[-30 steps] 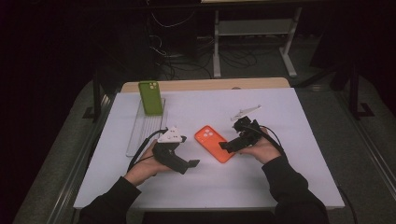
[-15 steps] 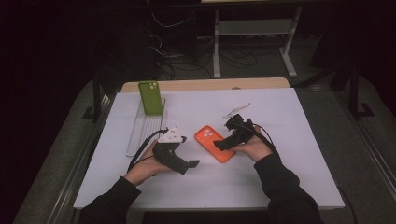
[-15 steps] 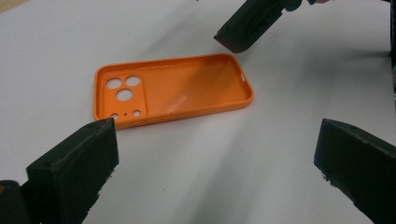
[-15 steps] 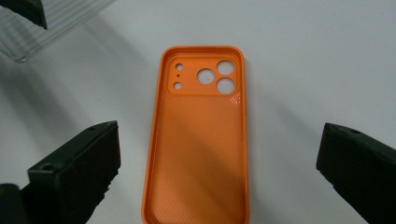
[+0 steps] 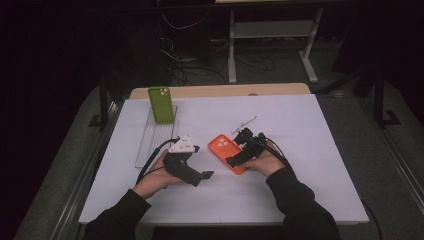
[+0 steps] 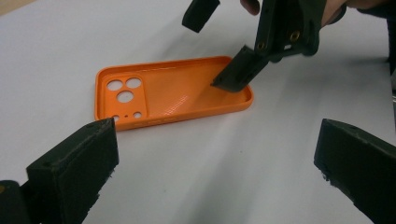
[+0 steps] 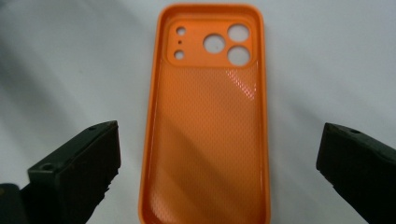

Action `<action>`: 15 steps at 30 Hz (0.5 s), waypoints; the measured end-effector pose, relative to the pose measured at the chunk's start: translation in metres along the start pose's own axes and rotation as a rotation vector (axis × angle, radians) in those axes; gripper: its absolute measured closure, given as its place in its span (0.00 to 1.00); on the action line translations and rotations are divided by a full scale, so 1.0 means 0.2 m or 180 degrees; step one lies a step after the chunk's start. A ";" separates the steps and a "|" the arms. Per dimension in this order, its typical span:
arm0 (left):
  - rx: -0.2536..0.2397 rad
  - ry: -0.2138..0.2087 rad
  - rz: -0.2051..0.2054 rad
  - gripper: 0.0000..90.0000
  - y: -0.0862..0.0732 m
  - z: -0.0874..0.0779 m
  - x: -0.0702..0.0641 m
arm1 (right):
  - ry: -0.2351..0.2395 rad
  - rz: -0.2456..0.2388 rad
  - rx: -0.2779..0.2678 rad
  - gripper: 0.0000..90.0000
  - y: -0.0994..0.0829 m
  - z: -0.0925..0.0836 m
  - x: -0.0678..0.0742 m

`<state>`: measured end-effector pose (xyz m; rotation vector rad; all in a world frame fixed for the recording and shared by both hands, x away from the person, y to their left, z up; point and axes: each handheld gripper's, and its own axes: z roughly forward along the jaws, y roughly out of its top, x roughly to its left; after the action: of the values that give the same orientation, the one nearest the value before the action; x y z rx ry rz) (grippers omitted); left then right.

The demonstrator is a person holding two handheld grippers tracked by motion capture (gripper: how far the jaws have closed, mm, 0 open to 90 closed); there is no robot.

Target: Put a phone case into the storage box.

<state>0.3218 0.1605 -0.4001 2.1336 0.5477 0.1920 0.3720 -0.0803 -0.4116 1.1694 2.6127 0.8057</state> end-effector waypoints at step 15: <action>0.0000 0.0007 -0.0007 0.00 0.00 0.00 0.00 | -0.0061 0.0059 0.0342 0.00 -0.03 0.08 0.02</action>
<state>0.3214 0.1604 -0.3999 2.1330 0.5512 0.1931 0.3705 -0.0743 -0.4280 1.2241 2.6627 0.6613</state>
